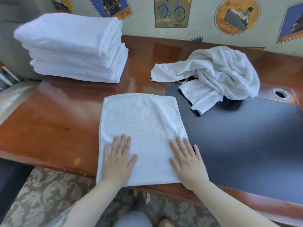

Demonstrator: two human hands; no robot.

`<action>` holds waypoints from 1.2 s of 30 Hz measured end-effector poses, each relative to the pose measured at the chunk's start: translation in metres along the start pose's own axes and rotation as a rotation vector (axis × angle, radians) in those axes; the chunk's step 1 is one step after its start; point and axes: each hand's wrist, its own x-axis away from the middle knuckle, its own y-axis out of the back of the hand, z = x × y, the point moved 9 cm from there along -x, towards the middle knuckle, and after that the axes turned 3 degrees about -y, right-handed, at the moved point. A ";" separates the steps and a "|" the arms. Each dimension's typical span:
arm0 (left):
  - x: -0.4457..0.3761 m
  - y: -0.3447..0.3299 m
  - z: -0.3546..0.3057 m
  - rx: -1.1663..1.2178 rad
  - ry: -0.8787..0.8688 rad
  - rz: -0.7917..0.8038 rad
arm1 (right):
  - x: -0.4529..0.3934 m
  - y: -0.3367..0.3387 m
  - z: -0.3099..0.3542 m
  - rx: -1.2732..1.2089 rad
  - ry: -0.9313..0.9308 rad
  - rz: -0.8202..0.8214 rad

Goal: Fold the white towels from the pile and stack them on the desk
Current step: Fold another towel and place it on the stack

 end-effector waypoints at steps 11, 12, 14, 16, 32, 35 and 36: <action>0.089 -0.029 0.004 0.160 -0.170 0.021 | 0.082 -0.005 0.002 -0.118 0.088 -0.007; 0.097 -0.028 0.003 0.139 -0.179 0.001 | 0.092 -0.003 0.001 -0.131 0.091 -0.041; 0.104 -0.016 0.002 0.132 -0.181 -0.052 | 0.104 0.007 -0.002 -0.186 0.107 -0.128; 0.105 0.001 0.007 0.170 -0.155 -0.151 | 0.108 0.015 -0.010 -0.245 0.095 -0.197; 0.067 0.042 0.029 0.418 -0.063 -0.098 | 0.071 0.061 -0.052 -0.701 -0.169 -0.232; 0.041 0.060 0.045 0.707 -0.010 -0.069 | 0.040 0.074 -0.052 -1.007 -0.263 -0.219; 0.032 0.070 0.054 0.786 0.036 -0.134 | 0.029 0.078 -0.051 -1.076 -0.287 -0.208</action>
